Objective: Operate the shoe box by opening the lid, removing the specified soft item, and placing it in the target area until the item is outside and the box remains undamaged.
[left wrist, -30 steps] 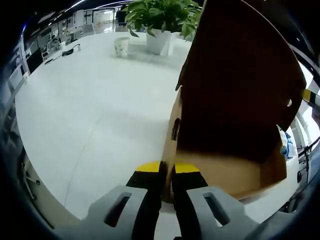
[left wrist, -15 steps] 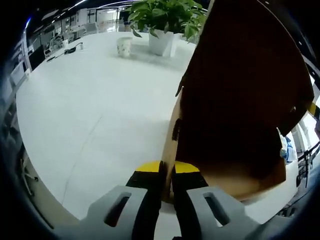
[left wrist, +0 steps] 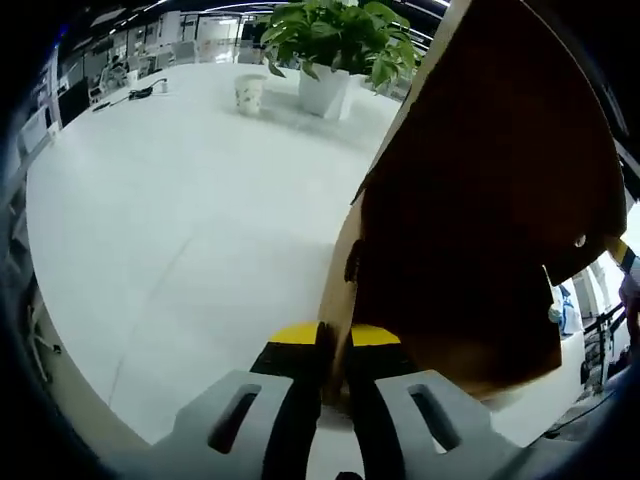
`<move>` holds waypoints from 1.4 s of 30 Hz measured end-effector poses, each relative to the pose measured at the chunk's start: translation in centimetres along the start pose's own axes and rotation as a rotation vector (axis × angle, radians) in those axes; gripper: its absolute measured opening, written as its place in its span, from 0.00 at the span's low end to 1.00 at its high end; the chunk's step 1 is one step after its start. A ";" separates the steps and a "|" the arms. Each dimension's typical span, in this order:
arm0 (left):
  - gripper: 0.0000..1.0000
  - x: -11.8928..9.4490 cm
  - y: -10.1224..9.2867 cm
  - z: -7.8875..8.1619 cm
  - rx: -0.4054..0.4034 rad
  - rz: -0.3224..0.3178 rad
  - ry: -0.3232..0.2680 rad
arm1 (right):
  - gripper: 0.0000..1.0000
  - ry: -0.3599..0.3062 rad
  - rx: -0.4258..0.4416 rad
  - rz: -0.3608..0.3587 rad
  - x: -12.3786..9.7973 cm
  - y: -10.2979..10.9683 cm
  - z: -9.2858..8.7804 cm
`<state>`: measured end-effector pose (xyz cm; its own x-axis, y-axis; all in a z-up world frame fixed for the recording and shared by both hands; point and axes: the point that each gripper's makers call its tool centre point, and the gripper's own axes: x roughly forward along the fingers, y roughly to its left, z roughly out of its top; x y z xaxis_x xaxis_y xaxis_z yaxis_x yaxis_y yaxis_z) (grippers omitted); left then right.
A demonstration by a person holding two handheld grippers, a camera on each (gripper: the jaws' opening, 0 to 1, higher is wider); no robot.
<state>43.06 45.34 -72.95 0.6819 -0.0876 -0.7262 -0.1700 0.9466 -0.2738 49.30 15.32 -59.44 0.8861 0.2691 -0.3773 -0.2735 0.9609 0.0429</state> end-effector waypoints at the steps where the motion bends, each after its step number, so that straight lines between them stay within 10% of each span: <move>1: 0.07 0.0 0.0 0.0 -0.001 -0.007 -0.003 | 0.00 -0.004 -0.004 -0.002 -0.2 0.1 -0.1; 42: 0.11 1.3 0.1 0.5 0.024 -0.175 -0.020 | 0.00 -0.041 -0.011 0.019 -3.1 1.5 -5.2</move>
<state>44.24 45.42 -73.60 0.7138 -0.2457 -0.6558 -0.0307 0.9246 -0.3798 44.17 15.57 -62.99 0.8951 0.2901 -0.3385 -0.2946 0.9548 0.0393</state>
